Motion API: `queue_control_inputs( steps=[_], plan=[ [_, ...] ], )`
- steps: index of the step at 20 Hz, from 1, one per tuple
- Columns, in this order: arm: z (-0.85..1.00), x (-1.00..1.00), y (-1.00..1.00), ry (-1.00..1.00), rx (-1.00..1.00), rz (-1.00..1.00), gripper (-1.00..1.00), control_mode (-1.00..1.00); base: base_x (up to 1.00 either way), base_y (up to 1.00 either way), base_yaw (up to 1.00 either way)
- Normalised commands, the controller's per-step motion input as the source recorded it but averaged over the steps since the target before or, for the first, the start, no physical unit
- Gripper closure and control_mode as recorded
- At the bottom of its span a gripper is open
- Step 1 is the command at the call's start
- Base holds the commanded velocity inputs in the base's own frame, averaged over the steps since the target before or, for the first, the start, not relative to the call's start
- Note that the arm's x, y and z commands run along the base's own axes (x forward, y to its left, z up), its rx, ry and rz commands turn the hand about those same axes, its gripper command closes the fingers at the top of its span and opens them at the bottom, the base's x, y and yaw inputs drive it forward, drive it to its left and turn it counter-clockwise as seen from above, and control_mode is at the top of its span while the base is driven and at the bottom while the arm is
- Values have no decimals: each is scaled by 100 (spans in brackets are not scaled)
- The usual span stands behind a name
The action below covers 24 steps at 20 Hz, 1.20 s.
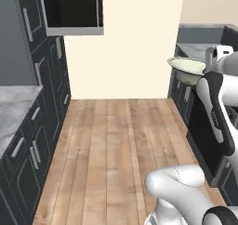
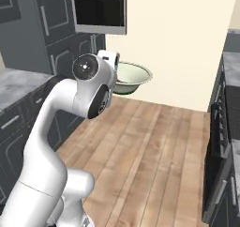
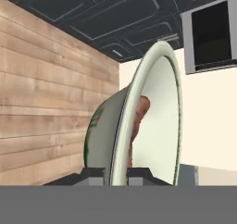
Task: Pick the potato from the sink and place it in the bowl. Then pick the bowl and place it in the microwave. Then close the microwave door and press the start button.
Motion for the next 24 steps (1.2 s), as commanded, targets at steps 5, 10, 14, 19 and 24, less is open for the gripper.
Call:
queue_control_inputs(
  steps=[5, 10, 14, 19, 24],
  plan=[
    [0, 0, 0, 0, 0, 0, 100, 100, 100, -38, -3],
    [0, 0, 0, 0, 0, 0, 100, 100, 100, -49, -7],
    [0, 0, 0, 0, 0, 0, 100, 100, 100, -49, -7],
    [0, 0, 0, 0, 0, 0, 100, 100, 100, -49, -6],
    [0, 0, 0, 0, 0, 0, 100, 100, 100, -46, -4]
  ],
)
